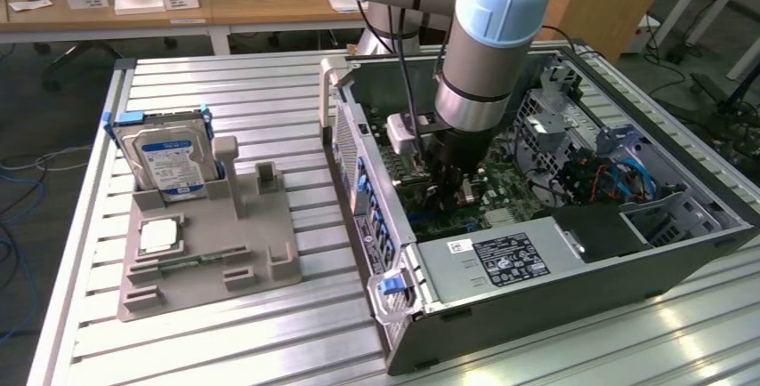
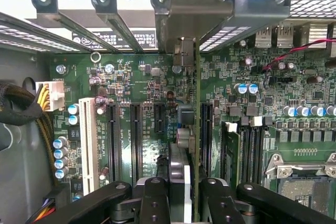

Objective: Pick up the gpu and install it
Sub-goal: 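Insert the gpu into the slot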

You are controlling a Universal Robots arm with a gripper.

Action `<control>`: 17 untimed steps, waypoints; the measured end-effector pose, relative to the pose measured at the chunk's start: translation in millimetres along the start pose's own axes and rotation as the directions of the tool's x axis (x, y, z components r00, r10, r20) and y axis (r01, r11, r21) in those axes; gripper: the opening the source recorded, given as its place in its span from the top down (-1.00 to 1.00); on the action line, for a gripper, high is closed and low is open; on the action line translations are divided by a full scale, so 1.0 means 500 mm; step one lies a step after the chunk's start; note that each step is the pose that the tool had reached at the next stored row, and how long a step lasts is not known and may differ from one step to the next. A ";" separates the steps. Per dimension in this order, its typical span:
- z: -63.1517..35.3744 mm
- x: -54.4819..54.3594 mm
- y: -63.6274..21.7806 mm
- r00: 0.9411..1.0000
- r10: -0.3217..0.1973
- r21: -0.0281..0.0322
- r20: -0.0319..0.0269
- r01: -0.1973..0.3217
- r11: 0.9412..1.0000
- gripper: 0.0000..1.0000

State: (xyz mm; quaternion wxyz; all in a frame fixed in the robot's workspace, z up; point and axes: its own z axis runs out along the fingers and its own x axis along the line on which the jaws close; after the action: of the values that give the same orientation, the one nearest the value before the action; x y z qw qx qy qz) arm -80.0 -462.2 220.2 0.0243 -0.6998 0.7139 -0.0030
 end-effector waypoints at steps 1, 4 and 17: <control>0.000 0.000 0.000 1.000 0.000 -0.002 0.000 0.000 1.000 0.44; 0.000 0.000 0.000 1.000 0.000 -0.006 0.000 0.000 1.000 0.44; 0.007 0.000 0.000 1.000 0.000 -0.006 0.000 0.000 1.000 0.44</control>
State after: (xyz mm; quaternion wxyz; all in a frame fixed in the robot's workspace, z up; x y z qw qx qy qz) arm -80.0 -462.2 216.7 0.0221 -0.6998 0.7140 -0.0008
